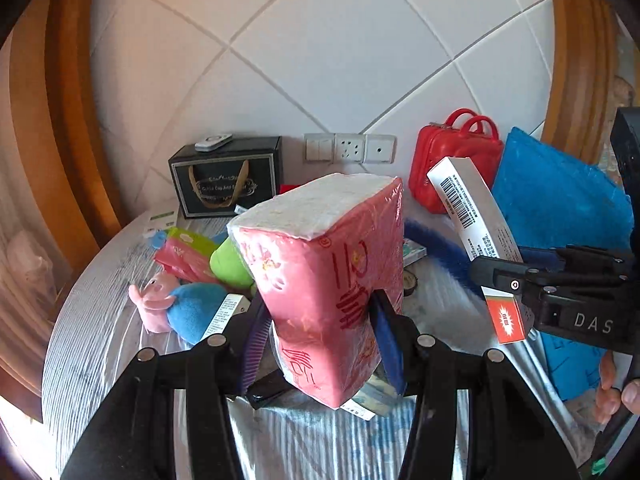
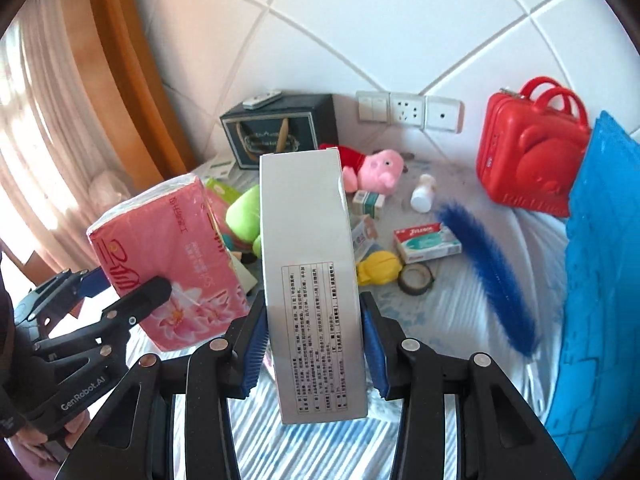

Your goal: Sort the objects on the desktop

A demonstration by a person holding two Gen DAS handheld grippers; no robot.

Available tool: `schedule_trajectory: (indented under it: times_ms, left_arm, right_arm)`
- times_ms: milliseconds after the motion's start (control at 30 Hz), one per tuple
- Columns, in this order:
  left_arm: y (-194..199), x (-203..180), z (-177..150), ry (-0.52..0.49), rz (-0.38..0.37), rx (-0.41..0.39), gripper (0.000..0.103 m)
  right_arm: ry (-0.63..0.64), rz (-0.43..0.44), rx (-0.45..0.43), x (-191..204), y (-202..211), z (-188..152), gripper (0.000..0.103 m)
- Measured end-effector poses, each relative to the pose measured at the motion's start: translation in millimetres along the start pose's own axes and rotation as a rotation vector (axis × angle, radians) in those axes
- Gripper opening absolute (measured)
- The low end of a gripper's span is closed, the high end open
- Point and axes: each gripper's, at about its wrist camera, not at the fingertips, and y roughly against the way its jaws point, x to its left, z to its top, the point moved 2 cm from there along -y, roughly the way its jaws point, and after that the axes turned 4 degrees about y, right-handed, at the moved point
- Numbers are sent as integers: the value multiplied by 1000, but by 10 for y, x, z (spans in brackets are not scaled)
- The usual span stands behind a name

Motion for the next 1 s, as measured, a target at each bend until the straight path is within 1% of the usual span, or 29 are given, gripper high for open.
schedule_trajectory:
  times_ms: [100, 233, 367, 467, 567, 667, 767, 867, 933, 1000]
  left_arm:
    - [243, -306, 66, -33, -57, -42, 49]
    - [509, -802, 181, -66, -117, -95, 49]
    - [728, -1459, 358, -109, -184, -141, 49]
    - [822, -2019, 518, -135, -244, -150, 49]
    - [854, -2638, 631, -166, -297, -132, 49]
    - [817, -3237, 719, -212, -314, -111, 49]
    - [687, -3784, 826, -229, -344, -57, 49]
    - [518, -4263, 885, -229, -351, 14, 49]
    - [368, -4557, 913, -231, -338, 66, 49]
    - [182, -4767, 932, -226, -320, 119, 49]
  right_arm:
    - [-11, -35, -54, -77, 400, -29, 42]
    - [-31, -97, -133, -315, 999, -83, 42]
    - [-56, -176, -196, -722, 1604, -163, 42]
    - [-91, -243, -227, -1157, 2052, -234, 42]
    - [-122, -325, -242, -1649, 2434, -327, 42]
    - [-153, -394, -235, -2168, 2749, -417, 42]
    - [-176, -470, -215, -2722, 2953, -470, 42]
    - [-209, -500, -184, -3246, 3037, -537, 42]
    - [-230, -515, -158, -3588, 3019, -591, 42]
    - [-255, -510, -135, -3852, 2977, -639, 42]
